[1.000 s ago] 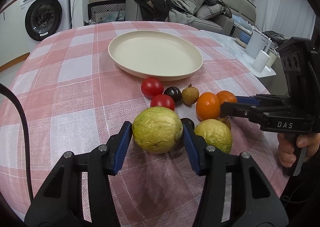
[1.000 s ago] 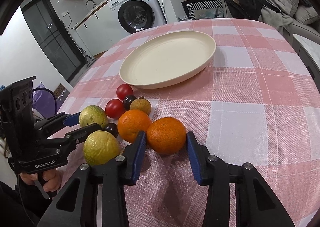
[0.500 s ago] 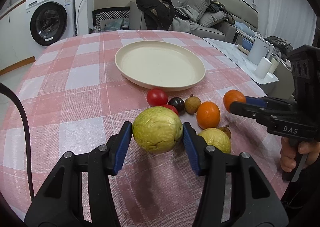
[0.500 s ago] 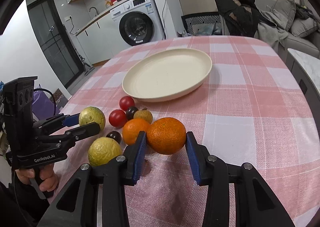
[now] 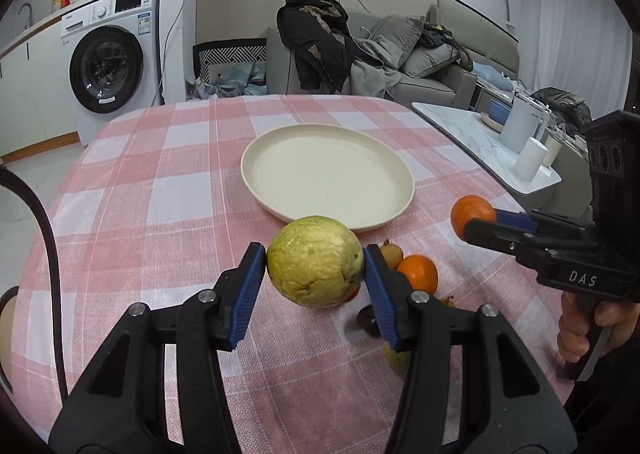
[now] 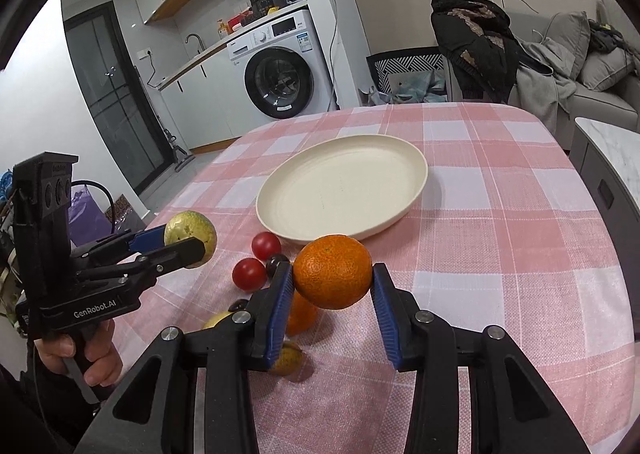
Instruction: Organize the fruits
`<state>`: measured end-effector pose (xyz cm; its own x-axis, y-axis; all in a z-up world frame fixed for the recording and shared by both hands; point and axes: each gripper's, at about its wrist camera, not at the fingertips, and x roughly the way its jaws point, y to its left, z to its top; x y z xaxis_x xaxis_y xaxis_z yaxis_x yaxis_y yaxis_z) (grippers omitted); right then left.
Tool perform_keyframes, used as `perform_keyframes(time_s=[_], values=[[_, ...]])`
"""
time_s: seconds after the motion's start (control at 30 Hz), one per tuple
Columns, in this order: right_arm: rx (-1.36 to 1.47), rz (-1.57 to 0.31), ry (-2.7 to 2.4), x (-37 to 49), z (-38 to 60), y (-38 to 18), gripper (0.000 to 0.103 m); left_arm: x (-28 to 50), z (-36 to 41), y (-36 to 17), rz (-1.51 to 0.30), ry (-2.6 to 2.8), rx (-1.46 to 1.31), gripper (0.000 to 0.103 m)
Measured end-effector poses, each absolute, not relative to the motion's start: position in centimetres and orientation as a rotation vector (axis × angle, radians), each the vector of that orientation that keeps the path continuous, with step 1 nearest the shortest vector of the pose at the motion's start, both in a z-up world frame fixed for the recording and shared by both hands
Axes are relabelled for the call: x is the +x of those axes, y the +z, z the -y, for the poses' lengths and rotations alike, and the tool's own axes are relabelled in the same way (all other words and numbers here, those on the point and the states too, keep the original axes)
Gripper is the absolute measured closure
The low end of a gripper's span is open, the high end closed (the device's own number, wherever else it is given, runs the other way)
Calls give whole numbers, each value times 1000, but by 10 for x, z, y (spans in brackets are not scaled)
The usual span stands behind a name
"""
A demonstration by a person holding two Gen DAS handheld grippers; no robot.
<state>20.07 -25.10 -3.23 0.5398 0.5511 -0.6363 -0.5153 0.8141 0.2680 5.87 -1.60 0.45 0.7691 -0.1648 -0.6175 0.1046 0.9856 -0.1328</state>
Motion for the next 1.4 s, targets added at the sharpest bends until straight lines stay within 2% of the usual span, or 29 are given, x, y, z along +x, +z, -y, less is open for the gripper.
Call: perform_keyframes(time_s=[0.07, 0.1, 0.27, 0.57, 0.77, 0.97, 1.07, 1.1, 1.13, 1.4], values=[[54, -772, 637, 202, 250, -30, 63, 61, 16, 9, -667, -147, -89, 73], [54, -769, 636, 202, 249, -30, 63, 61, 16, 12, -669, -147, -93, 75], [49, -766, 642, 206, 245, -29, 63, 67, 17, 11, -678, -143, -79, 75], [54, -783, 644, 201, 247, -34, 63, 70, 1, -35, -798, -141, -118, 75], [57, -783, 645, 201, 249, -35, 63, 66, 1, -36, -782, -128, -95, 75], [55, -787, 645, 200, 247, -36, 63, 64, -1, -38, -795, -126, -92, 57], [51, -789, 645, 199, 246, -36, 63, 58, 0, -34, -783, -162, -109, 36], [51, -790, 647, 199, 246, -36, 63, 55, 1, -33, -773, -167, -107, 26], [51, -791, 647, 199, 246, -36, 63, 53, 3, -32, -763, -166, -101, 21], [51, -799, 649, 199, 247, -39, 63, 65, 18, -35, -804, -174, -81, 21]])
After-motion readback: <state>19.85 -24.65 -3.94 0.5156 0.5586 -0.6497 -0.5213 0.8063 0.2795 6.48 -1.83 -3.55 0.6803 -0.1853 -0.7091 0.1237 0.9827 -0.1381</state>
